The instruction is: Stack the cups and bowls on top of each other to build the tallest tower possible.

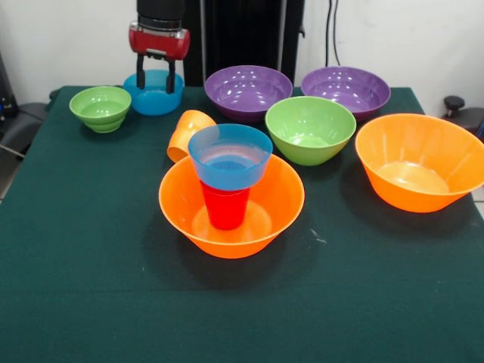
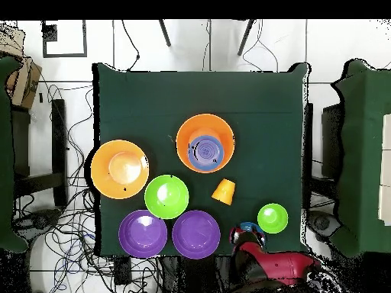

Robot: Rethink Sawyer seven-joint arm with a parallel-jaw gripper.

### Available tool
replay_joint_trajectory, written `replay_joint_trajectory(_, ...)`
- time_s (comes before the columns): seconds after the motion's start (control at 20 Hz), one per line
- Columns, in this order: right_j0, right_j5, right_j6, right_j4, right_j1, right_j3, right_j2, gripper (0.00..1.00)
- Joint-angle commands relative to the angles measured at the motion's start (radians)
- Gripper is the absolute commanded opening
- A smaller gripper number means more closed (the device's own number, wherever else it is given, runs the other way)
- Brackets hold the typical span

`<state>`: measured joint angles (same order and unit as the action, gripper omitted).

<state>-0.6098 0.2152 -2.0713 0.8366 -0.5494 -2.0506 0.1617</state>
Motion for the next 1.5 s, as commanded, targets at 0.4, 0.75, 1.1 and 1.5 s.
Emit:
replay_joint_trajectory(0.4,0.038,-0.034,-0.103,-0.052,0.034,0.039,-0.119,1.0)
replay_joint_trajectory(0.75,0.021,-0.095,-0.091,-0.051,-0.045,-0.011,-0.14,1.0)
replay_joint_trajectory(1.1,0.008,-0.134,-0.08,-0.059,-0.106,-0.05,-0.161,1.0)
replay_joint_trajectory(1.5,0.053,-0.08,-0.101,-0.089,-0.043,-0.021,-0.134,1.0)
